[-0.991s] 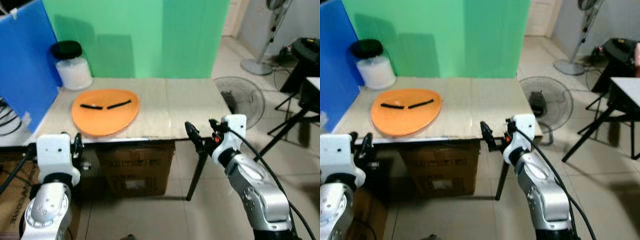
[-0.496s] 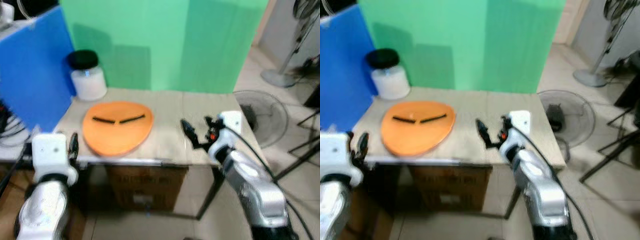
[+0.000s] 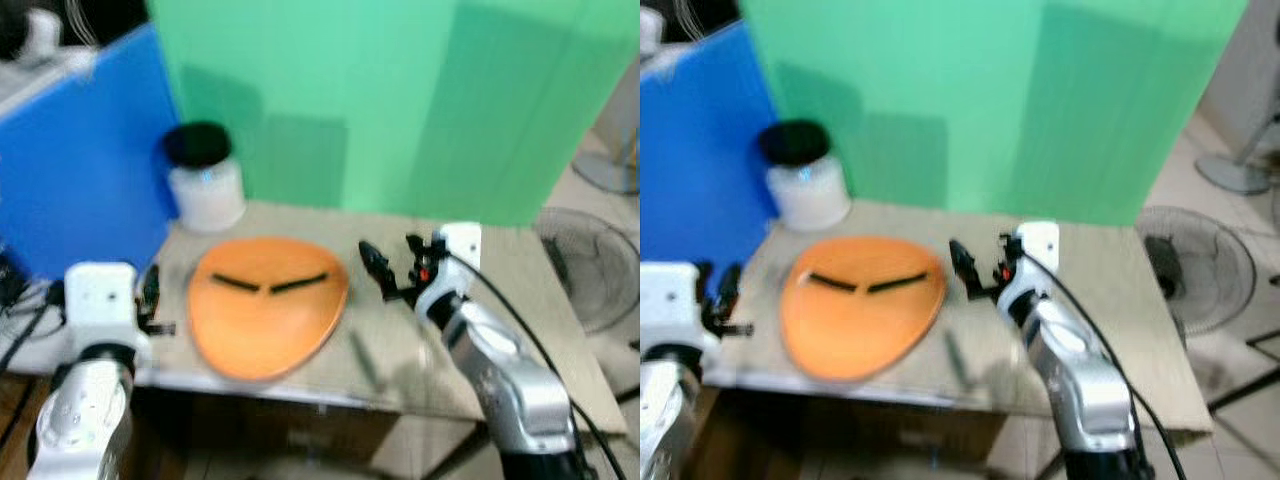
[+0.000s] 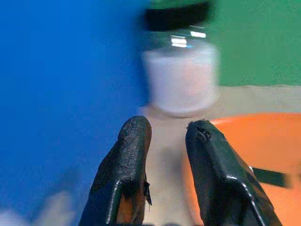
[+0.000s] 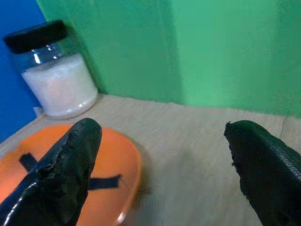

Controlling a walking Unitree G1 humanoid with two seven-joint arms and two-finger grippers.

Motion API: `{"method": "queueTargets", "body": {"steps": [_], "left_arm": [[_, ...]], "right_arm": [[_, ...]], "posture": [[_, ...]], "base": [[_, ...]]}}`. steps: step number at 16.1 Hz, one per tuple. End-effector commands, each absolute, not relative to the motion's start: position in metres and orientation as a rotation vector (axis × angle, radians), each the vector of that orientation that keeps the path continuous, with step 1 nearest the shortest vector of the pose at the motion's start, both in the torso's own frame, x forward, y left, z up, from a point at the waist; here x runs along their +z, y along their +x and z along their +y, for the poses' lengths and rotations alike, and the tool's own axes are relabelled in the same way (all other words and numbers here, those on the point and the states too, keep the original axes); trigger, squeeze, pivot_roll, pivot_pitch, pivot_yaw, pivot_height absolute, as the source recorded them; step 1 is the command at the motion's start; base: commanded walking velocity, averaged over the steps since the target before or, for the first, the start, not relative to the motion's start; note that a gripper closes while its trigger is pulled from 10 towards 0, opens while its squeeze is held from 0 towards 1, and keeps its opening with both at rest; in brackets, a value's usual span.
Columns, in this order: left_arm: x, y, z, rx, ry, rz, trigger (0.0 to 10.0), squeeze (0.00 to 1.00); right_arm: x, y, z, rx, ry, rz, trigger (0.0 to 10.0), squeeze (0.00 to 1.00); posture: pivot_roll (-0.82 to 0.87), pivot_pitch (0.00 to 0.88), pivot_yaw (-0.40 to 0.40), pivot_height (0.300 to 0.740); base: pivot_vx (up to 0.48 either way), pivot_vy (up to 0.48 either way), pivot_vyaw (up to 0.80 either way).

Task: Setting the table

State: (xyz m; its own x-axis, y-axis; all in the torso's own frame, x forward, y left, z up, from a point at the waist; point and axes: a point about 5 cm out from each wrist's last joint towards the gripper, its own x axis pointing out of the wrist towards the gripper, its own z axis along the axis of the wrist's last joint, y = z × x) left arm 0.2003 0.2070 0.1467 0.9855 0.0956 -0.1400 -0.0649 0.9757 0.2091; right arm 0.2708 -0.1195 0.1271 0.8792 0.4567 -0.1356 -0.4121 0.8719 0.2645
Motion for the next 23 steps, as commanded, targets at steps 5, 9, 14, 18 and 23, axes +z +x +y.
{"method": "queueTargets", "body": {"steps": [5, 9, 14, 18, 23], "left_arm": [[0.131, 0.204, 0.214, -0.164, 0.234, 0.244, 10.0, 0.00], [0.116, 0.215, 0.215, -0.364, 0.201, 0.284, 10.0, 0.00], [0.098, 0.241, 0.231, -0.402, 0.274, 0.365, 10.0, 0.00], [0.080, 0.246, 0.236, -0.463, 0.270, 0.436, 10.0, 0.00], [0.063, 0.236, 0.235, -0.550, 0.291, 0.486, 10.0, 0.00]], "right_arm": [[0.131, 0.286, -0.117, 0.601, 0.222, 0.266, 10.0, 0.00], [0.137, 0.302, -0.123, 0.637, 0.160, 0.261, 10.0, 0.00], [0.137, 0.306, -0.122, 0.659, 0.133, 0.271, 10.0, 0.00], [0.132, 0.309, -0.125, 0.613, 0.129, 0.303, 10.0, 0.00], [0.111, 0.305, -0.125, 0.672, 0.213, 0.511, 10.0, 0.00]], "posture": [[-0.02, 0.000, 0.022, 0.740], [-0.03, 0.000, 0.012, 0.740], [-0.04, 0.000, 0.003, 0.740], [-0.05, 0.000, 0.012, 0.740], [-0.06, 0.000, 0.010, 0.740]], "base": [[0.000, 0.000, 0.00], [0.000, 0.000, 0.00], [0.000, 0.000, 0.00], [0.000, 0.000, 0.00], [0.000, 0.000, 0.00]]}}
